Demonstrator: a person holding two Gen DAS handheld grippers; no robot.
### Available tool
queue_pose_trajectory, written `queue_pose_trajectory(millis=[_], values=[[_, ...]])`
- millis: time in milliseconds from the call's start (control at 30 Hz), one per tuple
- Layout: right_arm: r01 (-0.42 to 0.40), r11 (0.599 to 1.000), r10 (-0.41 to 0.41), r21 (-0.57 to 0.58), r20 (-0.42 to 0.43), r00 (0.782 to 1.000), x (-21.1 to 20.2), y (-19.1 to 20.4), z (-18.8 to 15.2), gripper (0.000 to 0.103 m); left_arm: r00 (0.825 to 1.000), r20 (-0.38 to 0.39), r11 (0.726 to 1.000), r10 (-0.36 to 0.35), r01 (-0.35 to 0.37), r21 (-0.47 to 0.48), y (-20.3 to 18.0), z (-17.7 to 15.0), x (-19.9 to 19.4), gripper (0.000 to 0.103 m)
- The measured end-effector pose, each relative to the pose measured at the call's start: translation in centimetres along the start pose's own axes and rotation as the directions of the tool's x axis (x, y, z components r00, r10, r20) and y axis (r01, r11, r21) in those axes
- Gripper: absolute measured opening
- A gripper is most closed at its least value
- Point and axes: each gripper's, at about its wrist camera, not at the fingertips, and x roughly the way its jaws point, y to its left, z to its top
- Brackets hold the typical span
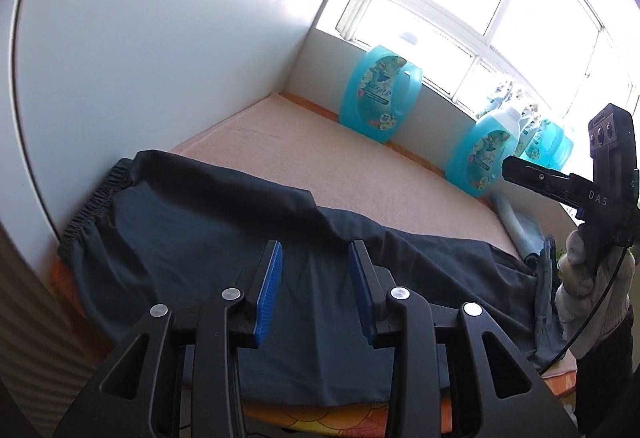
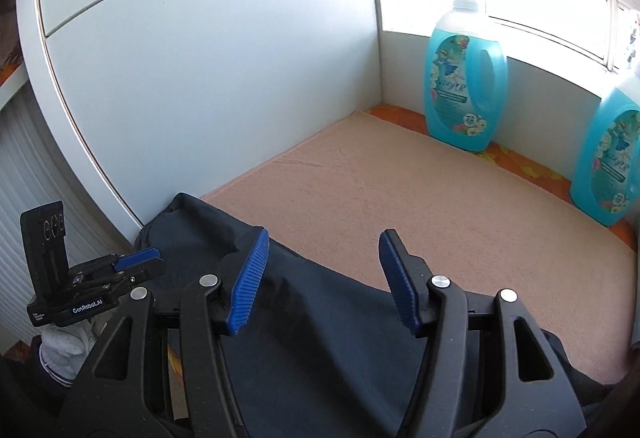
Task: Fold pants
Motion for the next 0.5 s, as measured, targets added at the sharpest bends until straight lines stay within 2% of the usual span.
queue_pose_trajectory(millis=[133,233,267,400,500], values=[[0.099,0.991,-0.1,0.088,0.011,0.995,-5.3,-4.8,-2.6,0.063,0.997,-0.05,0.997,-0.064,0.067,0.044,-2.9,-0.7,1.2,0.034],[0.182,0.973,-0.186,0.139,0.019,0.982,-9.2,-9.1,-4.0,0.069,0.99,-0.086,0.99,-0.109,0.116,0.081,-5.2,-1.3,1.9,0.044],[0.21,0.965,-0.216,0.158,0.019,0.976,-10.0,-10.1,-4.6,0.073,0.987,-0.103,0.986,-0.122,0.132,0.099,-6.0,-1.5,2.3,0.044],[0.313,0.915,-0.325,0.254,0.006,0.946,-12.2,-14.6,-6.6,0.081,0.972,-0.17,0.967,-0.161,0.19,0.171,-9.3,-2.2,4.1,0.044],[0.405,0.845,-0.423,0.348,-0.025,0.906,-13.3,-18.5,-7.9,0.09,0.956,-0.226,0.948,-0.187,0.236,0.214,-11.5,-3.3,5.1,0.044]])
